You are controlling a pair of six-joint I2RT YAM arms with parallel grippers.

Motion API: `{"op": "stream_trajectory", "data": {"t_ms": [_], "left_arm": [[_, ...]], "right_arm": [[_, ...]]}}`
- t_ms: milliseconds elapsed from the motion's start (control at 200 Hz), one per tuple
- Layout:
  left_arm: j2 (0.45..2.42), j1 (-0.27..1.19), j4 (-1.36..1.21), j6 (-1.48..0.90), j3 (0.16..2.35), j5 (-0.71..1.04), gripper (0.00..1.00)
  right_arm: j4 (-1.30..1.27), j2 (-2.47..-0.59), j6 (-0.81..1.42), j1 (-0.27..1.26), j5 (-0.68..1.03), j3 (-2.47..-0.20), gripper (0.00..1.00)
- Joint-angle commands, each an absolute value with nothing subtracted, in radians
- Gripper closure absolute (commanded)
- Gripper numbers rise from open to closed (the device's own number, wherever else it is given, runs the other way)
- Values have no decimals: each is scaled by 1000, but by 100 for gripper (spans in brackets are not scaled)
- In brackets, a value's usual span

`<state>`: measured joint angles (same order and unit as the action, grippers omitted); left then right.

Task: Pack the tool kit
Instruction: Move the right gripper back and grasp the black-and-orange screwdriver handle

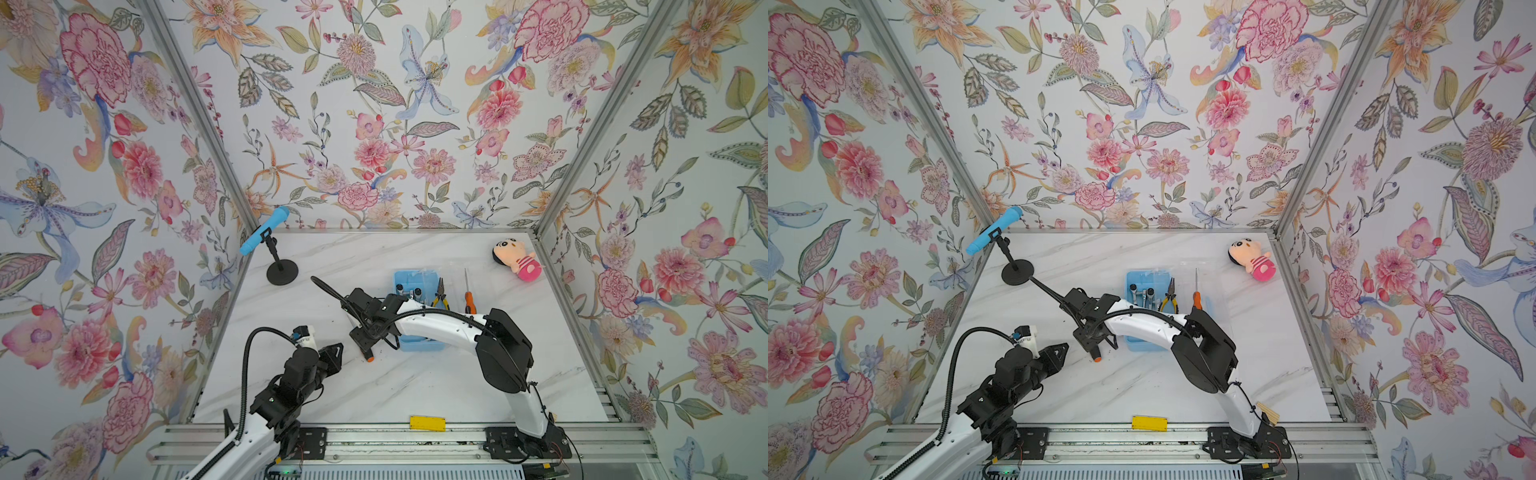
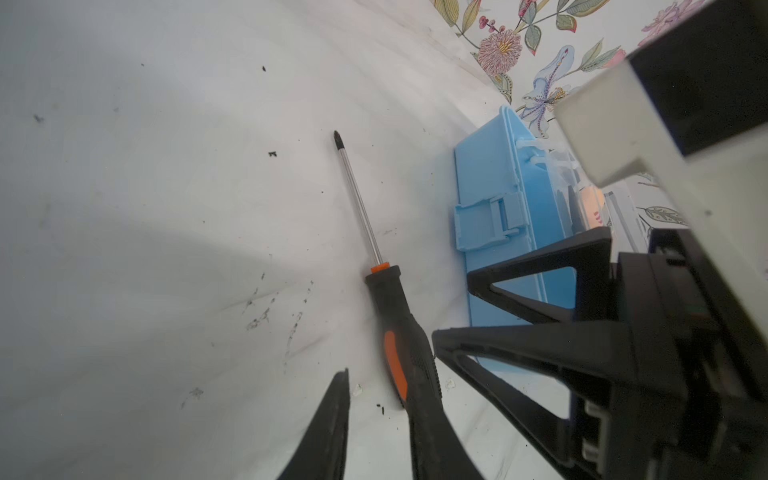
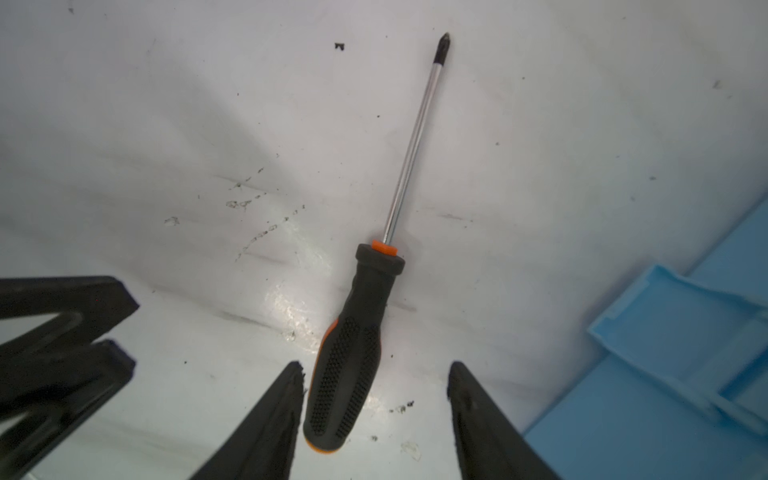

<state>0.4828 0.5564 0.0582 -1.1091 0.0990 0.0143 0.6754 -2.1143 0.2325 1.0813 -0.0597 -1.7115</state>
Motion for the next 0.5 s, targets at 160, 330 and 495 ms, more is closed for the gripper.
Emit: {"op": "stream_trajectory", "data": {"t_ms": [160,330,495], "left_arm": [[452,549,69,-1145,49,0,72],[497,548,15,-1137,52,12,72],[539,548,-16,-1132,56,18,72]], "right_arm": [[639,-2195,268,1085,-6,-1769,46],[646,-2235,275,1080,-55,-1790,51],[650,-2261,275,1070,-61,-1793,55]]}}
